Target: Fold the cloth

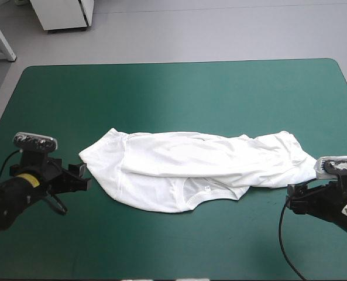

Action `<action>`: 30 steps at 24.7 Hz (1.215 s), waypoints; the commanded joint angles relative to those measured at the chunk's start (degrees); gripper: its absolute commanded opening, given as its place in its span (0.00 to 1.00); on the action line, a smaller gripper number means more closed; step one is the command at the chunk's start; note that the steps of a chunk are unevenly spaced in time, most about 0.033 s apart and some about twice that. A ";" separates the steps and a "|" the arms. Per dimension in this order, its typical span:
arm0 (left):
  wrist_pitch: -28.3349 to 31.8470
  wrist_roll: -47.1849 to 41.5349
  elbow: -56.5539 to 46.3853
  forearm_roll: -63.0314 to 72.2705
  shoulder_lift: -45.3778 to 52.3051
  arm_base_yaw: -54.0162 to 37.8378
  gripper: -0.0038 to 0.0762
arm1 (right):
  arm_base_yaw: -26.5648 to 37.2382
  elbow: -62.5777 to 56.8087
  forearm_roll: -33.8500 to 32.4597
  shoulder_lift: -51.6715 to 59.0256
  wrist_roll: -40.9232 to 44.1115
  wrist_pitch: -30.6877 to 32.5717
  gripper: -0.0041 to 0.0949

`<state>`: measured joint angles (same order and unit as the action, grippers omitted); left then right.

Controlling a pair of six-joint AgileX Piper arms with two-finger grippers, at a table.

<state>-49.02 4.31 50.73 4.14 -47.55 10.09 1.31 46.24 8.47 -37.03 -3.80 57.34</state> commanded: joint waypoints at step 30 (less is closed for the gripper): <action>-8.53 4.30 31.01 4.34 -60.47 -9.11 0.62 | -0.04 8.26 -3.78 -15.06 6.74 8.46 0.79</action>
<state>-58.65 9.25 80.79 8.11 -107.98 -0.63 1.31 52.54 4.75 -49.66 2.99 69.14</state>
